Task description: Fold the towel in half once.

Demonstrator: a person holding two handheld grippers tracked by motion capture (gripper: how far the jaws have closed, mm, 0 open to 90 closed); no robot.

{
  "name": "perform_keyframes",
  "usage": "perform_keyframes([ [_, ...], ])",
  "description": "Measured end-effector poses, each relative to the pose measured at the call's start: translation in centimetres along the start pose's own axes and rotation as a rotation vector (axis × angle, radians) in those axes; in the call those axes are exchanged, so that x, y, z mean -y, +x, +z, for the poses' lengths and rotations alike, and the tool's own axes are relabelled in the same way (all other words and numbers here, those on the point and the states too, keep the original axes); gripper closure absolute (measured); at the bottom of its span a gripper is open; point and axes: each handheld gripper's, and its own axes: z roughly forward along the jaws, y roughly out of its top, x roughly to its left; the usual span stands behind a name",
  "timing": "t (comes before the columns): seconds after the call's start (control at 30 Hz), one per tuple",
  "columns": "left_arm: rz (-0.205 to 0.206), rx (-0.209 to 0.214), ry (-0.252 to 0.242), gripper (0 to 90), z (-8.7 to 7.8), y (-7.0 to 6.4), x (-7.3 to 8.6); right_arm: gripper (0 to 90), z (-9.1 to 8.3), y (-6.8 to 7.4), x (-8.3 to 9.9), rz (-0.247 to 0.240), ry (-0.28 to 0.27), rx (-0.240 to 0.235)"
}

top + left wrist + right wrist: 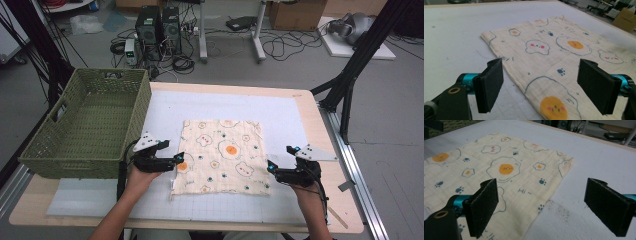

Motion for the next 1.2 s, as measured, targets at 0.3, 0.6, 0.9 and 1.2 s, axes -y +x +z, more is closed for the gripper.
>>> perform_keyframes([
  [0.3, -0.014, -0.035, 0.029, 22.4, 1.3, 0.5, -0.9, 11.4, -0.2, -0.7, 0.1, 0.037, -0.001, -0.006],
  [0.6, -0.021, -0.078, 0.045, 31.1, 3.5, 2.2, -4.7, 11.4, -0.1, -0.8, 0.2, 0.034, 0.004, -0.009],
  [0.9, -0.031, -0.103, 0.104, 34.9, 7.0, 3.7, -6.2, 11.4, 0.1, -0.8, 0.2, 0.029, 0.014, -0.002],
  [1.2, -0.027, -0.142, 0.145, 31.2, 9.5, 4.6, -6.3, 11.4, 0.2, -0.7, 0.3, 0.038, 0.02, -0.012],
])
